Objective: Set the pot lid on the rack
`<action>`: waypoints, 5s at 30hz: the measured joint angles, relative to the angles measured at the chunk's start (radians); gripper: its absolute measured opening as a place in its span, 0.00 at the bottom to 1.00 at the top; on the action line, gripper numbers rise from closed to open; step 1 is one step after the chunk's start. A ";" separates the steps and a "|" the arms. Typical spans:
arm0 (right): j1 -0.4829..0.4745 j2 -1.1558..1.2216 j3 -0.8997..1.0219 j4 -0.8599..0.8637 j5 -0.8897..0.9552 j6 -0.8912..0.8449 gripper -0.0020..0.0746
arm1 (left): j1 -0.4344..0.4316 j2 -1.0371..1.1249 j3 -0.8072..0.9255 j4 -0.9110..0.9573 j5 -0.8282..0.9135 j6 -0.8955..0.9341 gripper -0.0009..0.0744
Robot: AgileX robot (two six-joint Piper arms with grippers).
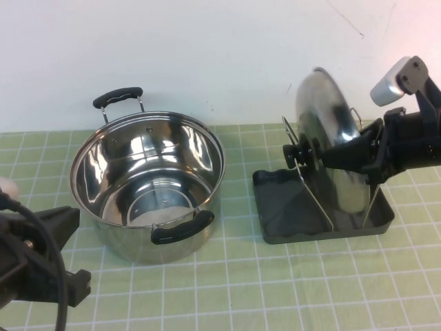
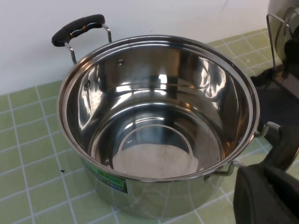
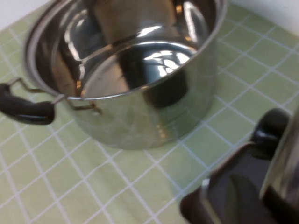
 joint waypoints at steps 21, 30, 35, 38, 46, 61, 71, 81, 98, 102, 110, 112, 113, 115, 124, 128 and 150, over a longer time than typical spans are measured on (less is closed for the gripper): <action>-0.116 -0.167 -0.084 -0.028 -0.053 -0.011 0.74 | 0.000 -0.002 0.002 0.111 0.138 0.016 0.01; -0.138 -0.392 -0.147 -0.313 0.032 0.073 0.10 | 0.000 -0.002 -0.037 0.189 0.579 -0.027 0.01; -0.135 -0.491 -0.149 -0.639 0.091 0.287 0.04 | 0.000 -0.031 -0.038 0.131 0.574 -0.067 0.01; -0.132 -0.549 -0.149 -0.852 0.110 0.446 0.03 | 0.000 -0.079 -0.026 0.124 0.497 -0.110 0.01; -0.132 -0.731 -0.008 -1.060 0.055 0.657 0.03 | 0.000 -0.292 0.090 0.096 0.286 -0.149 0.01; -0.130 -1.171 0.593 -0.769 -0.096 0.445 0.03 | 0.000 -0.522 0.398 0.042 -0.133 -0.153 0.01; -0.130 -1.248 0.689 -0.645 -0.097 0.445 0.02 | 0.000 -0.522 0.399 0.073 -0.123 -0.153 0.01; -0.130 -1.248 0.689 -0.619 -0.097 0.445 0.02 | 0.000 -0.522 0.399 0.075 -0.123 -0.153 0.01; -0.130 -1.248 0.690 -0.618 -0.097 0.445 0.02 | 0.265 -0.628 0.460 -0.199 -0.039 0.111 0.01; -0.130 -1.248 0.690 -0.618 -0.097 0.445 0.02 | 0.410 -0.677 0.511 -0.366 -0.095 0.324 0.01; -0.130 -1.248 0.692 -0.616 -0.099 0.445 0.02 | 0.525 -0.716 0.609 -0.460 -0.085 0.437 0.01; -0.130 -1.248 0.692 -0.616 -0.099 0.445 0.02 | 0.525 -0.718 0.607 -0.471 -0.070 0.437 0.01; -0.130 -1.248 0.692 -0.616 -0.099 0.445 0.02 | 0.525 -0.718 0.607 -0.471 -0.066 0.438 0.01; -0.130 -1.248 0.694 -0.615 -0.099 0.445 0.02 | 0.525 -0.718 0.607 -0.473 -0.066 0.438 0.01; -0.130 -1.248 0.695 -0.614 -0.099 0.445 0.02 | 0.479 -0.718 0.605 -0.475 -0.060 0.438 0.01; -0.130 -1.248 0.695 -0.614 -0.099 0.445 0.02 | 0.477 -0.718 0.605 -0.475 -0.060 0.438 0.01; -0.130 -1.248 0.695 -0.614 -0.099 0.445 0.02 | 0.477 -0.718 0.605 -0.475 -0.060 0.413 0.01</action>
